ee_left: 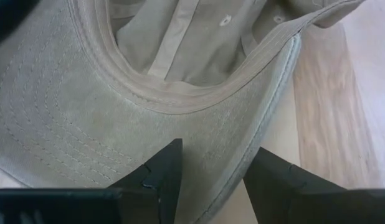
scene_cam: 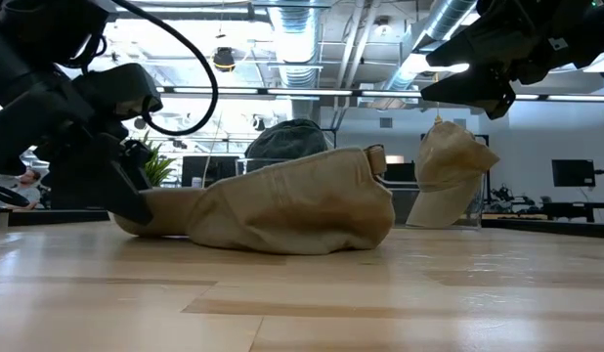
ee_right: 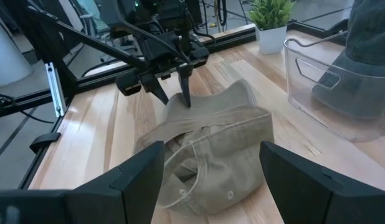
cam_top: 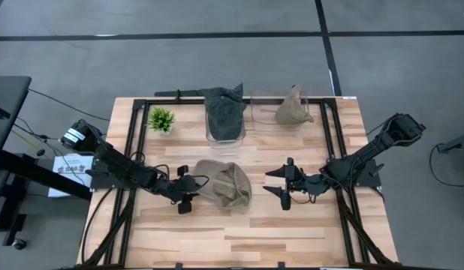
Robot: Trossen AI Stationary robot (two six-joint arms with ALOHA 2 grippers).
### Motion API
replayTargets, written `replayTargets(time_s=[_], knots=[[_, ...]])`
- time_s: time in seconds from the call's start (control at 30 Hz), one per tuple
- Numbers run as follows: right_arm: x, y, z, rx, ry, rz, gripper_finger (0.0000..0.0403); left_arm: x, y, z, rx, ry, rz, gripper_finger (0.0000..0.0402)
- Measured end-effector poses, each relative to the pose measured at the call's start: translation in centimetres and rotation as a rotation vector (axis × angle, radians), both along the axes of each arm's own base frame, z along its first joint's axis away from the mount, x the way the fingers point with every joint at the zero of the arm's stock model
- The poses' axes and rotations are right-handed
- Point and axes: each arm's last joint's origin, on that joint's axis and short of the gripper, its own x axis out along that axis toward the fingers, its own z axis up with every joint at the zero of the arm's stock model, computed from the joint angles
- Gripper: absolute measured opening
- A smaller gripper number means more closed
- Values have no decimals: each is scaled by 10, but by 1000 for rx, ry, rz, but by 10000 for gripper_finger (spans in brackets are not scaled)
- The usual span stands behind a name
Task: Pick & Place hat
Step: Put the brown cap into the right transparent bin
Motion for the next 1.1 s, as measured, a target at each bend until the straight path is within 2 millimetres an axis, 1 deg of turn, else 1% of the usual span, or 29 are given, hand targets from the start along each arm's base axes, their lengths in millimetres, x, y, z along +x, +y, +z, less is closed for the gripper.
replayTargets(time_s=[0.87,0.97,1.1], knots=[[0,0,0,-1,0,-1,254,2,-1,2,15,-29,-19,154],[0,0,0,-1,0,-1,254,2,-1,2,13,-33,-19,146],[0,0,0,-1,1,-1,254,3,-1,3,12,-35,-19,123]])
